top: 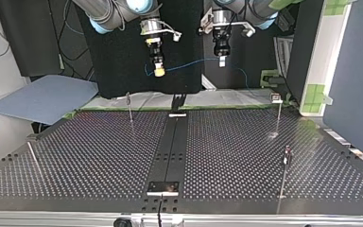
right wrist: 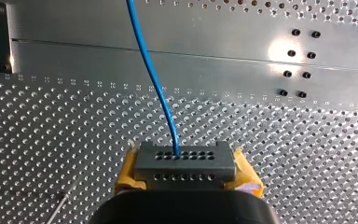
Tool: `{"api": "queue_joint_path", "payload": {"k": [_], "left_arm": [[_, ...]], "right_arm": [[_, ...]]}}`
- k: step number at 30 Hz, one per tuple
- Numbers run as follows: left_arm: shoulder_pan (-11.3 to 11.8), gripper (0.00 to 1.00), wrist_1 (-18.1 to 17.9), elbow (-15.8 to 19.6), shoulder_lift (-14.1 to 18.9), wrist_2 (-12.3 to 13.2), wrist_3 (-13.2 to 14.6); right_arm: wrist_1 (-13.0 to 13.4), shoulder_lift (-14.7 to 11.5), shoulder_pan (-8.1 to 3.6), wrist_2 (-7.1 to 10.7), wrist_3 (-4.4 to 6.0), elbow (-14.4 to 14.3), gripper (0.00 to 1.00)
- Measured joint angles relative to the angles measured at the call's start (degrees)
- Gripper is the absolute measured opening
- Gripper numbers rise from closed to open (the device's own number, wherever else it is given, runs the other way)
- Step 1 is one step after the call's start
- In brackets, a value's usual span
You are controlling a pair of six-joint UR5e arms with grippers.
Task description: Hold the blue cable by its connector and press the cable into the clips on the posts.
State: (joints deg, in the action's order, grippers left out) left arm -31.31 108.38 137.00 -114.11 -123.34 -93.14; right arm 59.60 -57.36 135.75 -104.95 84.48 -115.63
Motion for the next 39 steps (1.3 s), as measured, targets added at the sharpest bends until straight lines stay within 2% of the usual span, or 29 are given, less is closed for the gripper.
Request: {"api": "queue_joint_path", "payload": {"k": [4, 10, 13, 20, 39], "left_arm": [[0.0, 0.00, 0.5, 0.5, -0.7, 0.2, 0.4], [0.0, 0.00, 0.9, 1.0, -2.8, 0.3, 0.6], [0.0, 0.00, 1.0, 1.0, -3.1, 0.3, 0.6], [0.0, 0.00, 1.0, 1.1, -3.2, 0.3, 0.6], [0.0, 0.00, 1.0, 1.1, -3.2, 0.3, 0.6]], "right_arm": [[-0.3, 0.3, 0.29, -0.18, 0.00, 0.2, 0.00], [-2.7, 2.7, 2.36, -0.41, 0.00, 0.8, 0.00], [-3.8, 4.1, 2.75, -0.43, 0.00, 0.9, 0.00], [-4.5, 6.2, 2.89, -0.44, 0.00, 0.9, 0.00], [-4.5, 6.4, 2.90, -0.44, 0.00, 0.9, 0.00]]}}
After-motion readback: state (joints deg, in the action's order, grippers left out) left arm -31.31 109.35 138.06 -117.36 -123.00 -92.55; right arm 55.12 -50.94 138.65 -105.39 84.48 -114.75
